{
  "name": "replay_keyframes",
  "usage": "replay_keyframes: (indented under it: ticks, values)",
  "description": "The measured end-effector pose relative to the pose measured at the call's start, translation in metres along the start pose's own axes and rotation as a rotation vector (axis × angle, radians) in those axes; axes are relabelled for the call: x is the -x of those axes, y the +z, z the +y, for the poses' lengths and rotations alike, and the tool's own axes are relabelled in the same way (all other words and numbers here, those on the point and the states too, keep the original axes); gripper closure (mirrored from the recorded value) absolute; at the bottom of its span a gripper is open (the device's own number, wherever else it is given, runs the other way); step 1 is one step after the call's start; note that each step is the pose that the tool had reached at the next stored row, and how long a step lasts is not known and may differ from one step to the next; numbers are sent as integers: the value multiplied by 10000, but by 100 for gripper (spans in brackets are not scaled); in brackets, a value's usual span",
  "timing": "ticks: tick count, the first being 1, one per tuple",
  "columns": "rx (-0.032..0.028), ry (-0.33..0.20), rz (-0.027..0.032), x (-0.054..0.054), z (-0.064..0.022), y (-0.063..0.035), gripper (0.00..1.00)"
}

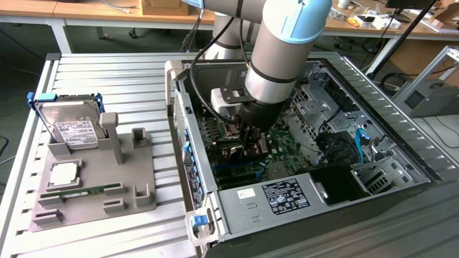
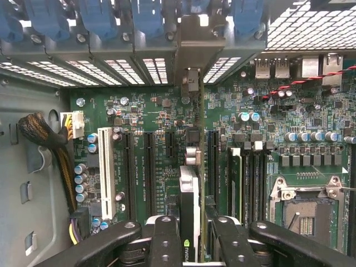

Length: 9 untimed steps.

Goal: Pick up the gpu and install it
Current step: 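Insert the gpu into the slot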

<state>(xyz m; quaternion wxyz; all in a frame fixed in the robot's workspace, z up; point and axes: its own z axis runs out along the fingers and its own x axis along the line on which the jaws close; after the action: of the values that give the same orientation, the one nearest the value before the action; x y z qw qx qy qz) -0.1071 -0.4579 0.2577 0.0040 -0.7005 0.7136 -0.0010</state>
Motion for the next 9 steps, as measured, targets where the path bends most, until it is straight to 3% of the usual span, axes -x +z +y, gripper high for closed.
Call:
replay_keyframes:
  ticks: [9]
  values:
    - [1, 0, 0, 0, 0, 7, 73]
